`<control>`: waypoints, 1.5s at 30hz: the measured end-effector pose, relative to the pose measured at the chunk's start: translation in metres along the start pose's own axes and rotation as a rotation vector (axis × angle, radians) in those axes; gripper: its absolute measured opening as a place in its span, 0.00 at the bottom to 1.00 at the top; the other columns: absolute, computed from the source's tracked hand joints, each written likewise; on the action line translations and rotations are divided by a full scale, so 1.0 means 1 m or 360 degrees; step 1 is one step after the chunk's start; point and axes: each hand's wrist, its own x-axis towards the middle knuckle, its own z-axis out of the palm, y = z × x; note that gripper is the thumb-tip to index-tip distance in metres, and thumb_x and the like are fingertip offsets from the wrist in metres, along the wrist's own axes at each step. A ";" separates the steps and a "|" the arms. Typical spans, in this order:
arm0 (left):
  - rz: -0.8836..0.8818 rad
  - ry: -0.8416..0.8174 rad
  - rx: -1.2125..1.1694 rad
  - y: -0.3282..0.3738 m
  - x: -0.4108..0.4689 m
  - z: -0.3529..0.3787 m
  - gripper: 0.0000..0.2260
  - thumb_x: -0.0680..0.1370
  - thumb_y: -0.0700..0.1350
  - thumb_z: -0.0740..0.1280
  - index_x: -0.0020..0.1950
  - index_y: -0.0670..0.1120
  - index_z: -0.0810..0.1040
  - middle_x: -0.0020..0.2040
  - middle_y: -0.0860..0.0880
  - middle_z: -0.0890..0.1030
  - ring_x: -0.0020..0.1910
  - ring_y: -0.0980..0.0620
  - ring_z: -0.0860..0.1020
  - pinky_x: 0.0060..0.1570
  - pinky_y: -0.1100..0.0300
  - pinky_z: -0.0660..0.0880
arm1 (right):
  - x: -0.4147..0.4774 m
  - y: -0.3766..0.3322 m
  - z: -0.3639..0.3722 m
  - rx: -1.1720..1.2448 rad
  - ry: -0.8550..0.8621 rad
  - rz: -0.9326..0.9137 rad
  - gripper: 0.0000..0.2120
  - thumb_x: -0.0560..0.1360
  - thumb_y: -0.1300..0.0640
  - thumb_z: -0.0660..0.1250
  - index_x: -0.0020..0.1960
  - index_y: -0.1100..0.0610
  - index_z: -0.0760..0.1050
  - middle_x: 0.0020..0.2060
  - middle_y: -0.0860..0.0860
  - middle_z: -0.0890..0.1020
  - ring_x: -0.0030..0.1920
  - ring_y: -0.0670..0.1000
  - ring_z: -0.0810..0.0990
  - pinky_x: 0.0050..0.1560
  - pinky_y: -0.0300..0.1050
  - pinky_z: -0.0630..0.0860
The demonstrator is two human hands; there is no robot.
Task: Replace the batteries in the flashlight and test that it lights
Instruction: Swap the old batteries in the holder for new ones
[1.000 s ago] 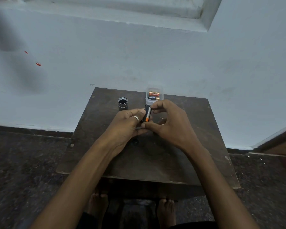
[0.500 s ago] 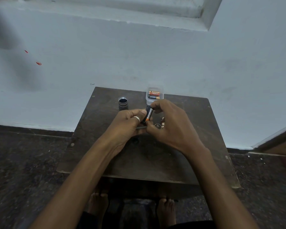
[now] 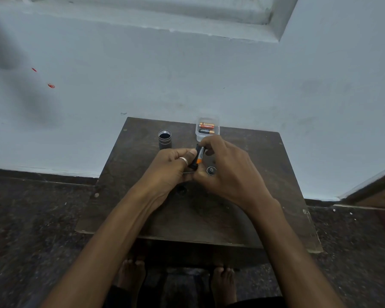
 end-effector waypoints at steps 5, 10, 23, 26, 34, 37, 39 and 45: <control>-0.0013 0.0029 -0.0087 0.003 -0.002 0.002 0.13 0.83 0.41 0.60 0.54 0.36 0.82 0.44 0.42 0.84 0.40 0.54 0.83 0.40 0.64 0.79 | 0.001 0.005 0.002 0.0132 -0.0013 0.0017 0.17 0.73 0.52 0.69 0.60 0.54 0.73 0.49 0.53 0.83 0.45 0.52 0.82 0.45 0.53 0.80; -0.0052 0.0059 -0.0152 0.004 -0.002 0.002 0.12 0.83 0.41 0.60 0.53 0.37 0.82 0.43 0.42 0.83 0.37 0.56 0.81 0.41 0.63 0.80 | 0.004 0.013 0.004 0.0205 -0.0063 -0.0041 0.19 0.73 0.49 0.73 0.61 0.53 0.77 0.54 0.50 0.83 0.51 0.49 0.81 0.50 0.49 0.80; -0.0080 0.0075 -0.0285 0.006 -0.003 0.005 0.12 0.83 0.40 0.60 0.49 0.39 0.82 0.45 0.43 0.83 0.42 0.54 0.83 0.45 0.61 0.82 | 0.008 0.016 0.004 0.0565 0.0088 0.0045 0.07 0.77 0.58 0.71 0.55 0.56 0.84 0.46 0.45 0.86 0.47 0.41 0.83 0.47 0.30 0.76; -0.0101 0.0080 -0.0290 0.005 -0.003 0.004 0.12 0.84 0.40 0.60 0.51 0.36 0.81 0.46 0.41 0.82 0.43 0.51 0.83 0.44 0.62 0.82 | 0.009 0.016 0.003 0.0565 0.0184 0.0146 0.07 0.80 0.57 0.66 0.51 0.57 0.83 0.45 0.44 0.86 0.45 0.39 0.83 0.45 0.30 0.75; -0.0151 0.0066 -0.0324 0.005 -0.003 0.008 0.12 0.83 0.41 0.61 0.52 0.35 0.80 0.45 0.41 0.83 0.41 0.52 0.84 0.41 0.62 0.81 | 0.013 0.014 -0.006 0.1282 0.0433 0.0875 0.17 0.84 0.52 0.60 0.50 0.63 0.81 0.42 0.55 0.87 0.41 0.46 0.86 0.35 0.43 0.81; -0.0152 0.0076 -0.0324 0.007 -0.004 0.008 0.12 0.83 0.41 0.60 0.51 0.36 0.80 0.44 0.42 0.83 0.40 0.53 0.84 0.41 0.63 0.81 | 0.012 0.019 -0.014 0.1543 0.0511 0.1142 0.19 0.84 0.50 0.60 0.48 0.65 0.78 0.42 0.59 0.86 0.40 0.49 0.87 0.32 0.37 0.78; -0.0154 0.0086 -0.0323 0.007 -0.004 0.008 0.12 0.83 0.41 0.60 0.50 0.36 0.80 0.44 0.42 0.83 0.39 0.54 0.84 0.41 0.63 0.82 | 0.011 0.026 -0.016 0.1577 0.0525 0.1255 0.18 0.83 0.50 0.61 0.45 0.63 0.78 0.41 0.60 0.85 0.38 0.49 0.87 0.32 0.36 0.78; -0.0175 0.0100 -0.0322 0.007 -0.003 0.008 0.11 0.83 0.41 0.61 0.51 0.36 0.80 0.45 0.42 0.83 0.40 0.53 0.84 0.41 0.62 0.82 | 0.002 0.051 -0.014 0.0952 0.0267 0.1293 0.17 0.78 0.51 0.68 0.35 0.60 0.80 0.32 0.52 0.85 0.36 0.50 0.86 0.49 0.53 0.84</control>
